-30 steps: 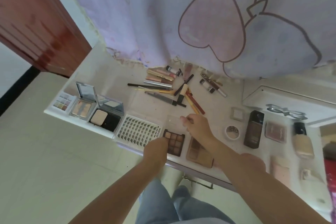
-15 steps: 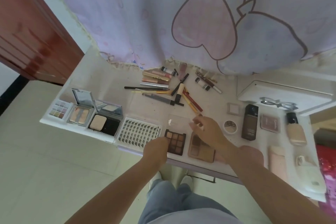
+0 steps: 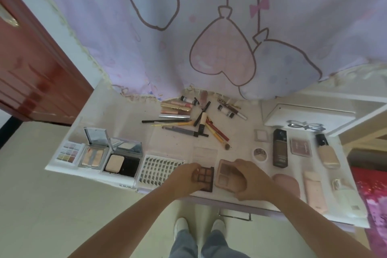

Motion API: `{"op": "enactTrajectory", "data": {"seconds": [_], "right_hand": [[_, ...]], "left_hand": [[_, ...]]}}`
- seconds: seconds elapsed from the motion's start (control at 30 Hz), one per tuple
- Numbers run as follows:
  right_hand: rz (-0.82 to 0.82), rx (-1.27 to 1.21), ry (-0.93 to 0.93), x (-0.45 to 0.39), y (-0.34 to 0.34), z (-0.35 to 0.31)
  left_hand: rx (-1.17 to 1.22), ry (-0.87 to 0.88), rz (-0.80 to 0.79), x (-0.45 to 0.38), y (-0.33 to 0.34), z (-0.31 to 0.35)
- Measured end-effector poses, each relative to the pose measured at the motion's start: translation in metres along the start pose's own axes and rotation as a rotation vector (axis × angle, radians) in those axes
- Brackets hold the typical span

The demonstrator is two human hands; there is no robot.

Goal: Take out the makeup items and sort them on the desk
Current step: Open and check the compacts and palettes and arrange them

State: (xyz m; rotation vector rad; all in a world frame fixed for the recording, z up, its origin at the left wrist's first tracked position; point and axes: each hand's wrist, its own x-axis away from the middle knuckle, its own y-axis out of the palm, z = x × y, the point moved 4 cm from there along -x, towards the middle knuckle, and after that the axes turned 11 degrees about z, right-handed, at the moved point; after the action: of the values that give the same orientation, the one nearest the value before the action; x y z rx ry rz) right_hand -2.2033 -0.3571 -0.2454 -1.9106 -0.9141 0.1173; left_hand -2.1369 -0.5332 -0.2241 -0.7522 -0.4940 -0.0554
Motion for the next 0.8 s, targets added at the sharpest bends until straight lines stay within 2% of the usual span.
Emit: {"op": "enactTrajectory", "data": {"seconds": [0.07,0.17,0.23,0.4,0.53,0.67,0.8], "right_hand": [[0.046,-0.145,0.005,0.003,-0.02,-0.011],[0.101,-0.259,-0.029,0.006,-0.06,-0.036],[0.175,-0.298,-0.066,0.008,-0.086,-0.051],[0.353,-0.327,-0.071,0.014,-0.134,-0.07],[0.427,-0.214,-0.118,0.015,-0.158,-0.08],[0.457,-0.228,-0.102,0.014,-0.178,-0.087],[0.491,-0.272,-0.073,0.014,-0.19,-0.088]], "left_hand": [[0.196,0.014,-0.083,-0.002,-0.009,0.013],[0.363,0.123,-0.155,-0.008,-0.032,0.041],[0.457,0.201,-0.169,-0.01,-0.049,0.062],[0.685,0.273,-0.147,-0.012,-0.079,0.096],[0.571,0.355,-0.059,-0.014,-0.097,0.12],[0.461,0.453,0.045,-0.013,-0.115,0.141],[0.481,0.467,0.058,-0.013,-0.121,0.15]]}}
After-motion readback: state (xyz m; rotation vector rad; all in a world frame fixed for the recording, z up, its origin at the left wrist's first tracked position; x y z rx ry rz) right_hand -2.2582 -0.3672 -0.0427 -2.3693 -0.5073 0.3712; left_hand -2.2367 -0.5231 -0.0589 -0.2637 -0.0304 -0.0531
